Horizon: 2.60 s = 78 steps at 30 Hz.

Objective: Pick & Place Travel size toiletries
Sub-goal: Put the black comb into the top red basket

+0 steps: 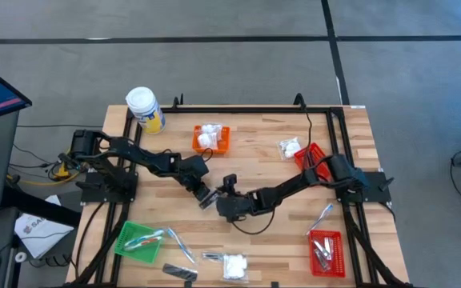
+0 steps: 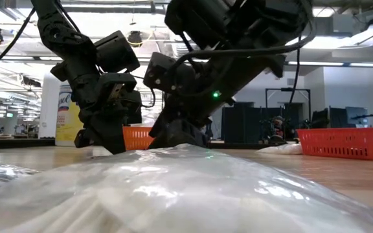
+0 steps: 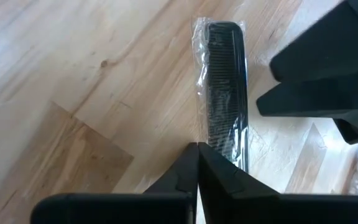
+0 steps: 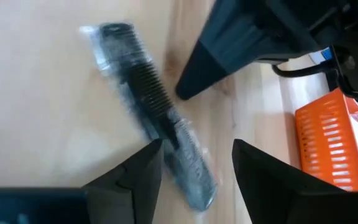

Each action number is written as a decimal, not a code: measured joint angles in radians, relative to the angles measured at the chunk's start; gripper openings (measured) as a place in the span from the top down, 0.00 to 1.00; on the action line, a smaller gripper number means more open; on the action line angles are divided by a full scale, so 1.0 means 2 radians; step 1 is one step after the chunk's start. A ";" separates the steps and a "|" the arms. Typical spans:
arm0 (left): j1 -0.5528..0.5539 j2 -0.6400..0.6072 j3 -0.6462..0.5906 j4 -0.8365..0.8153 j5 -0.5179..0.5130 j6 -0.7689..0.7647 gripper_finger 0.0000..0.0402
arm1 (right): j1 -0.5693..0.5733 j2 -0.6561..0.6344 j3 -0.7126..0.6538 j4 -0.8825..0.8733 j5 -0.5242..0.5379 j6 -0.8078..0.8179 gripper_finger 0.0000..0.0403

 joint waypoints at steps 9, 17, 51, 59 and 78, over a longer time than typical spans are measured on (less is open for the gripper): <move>0.011 -0.002 -0.001 0.004 0.002 0.012 1.00 | 0.009 -0.002 0.018 -0.050 0.000 0.106 0.65; 0.008 -0.035 -0.004 -0.003 -0.026 0.033 1.00 | 0.002 -0.003 0.072 -0.137 -0.043 0.196 0.97; -0.119 -0.141 -0.049 0.115 -0.260 0.024 1.00 | 0.008 -0.030 -0.023 0.017 -0.030 0.412 1.00; -0.120 -0.093 -0.054 0.121 -0.211 -0.036 0.94 | 0.003 -0.030 -0.022 0.015 -0.030 0.429 1.00; -0.164 -0.037 -0.023 0.133 -0.069 -0.014 0.93 | -0.007 -0.024 -0.022 0.018 -0.030 0.436 1.00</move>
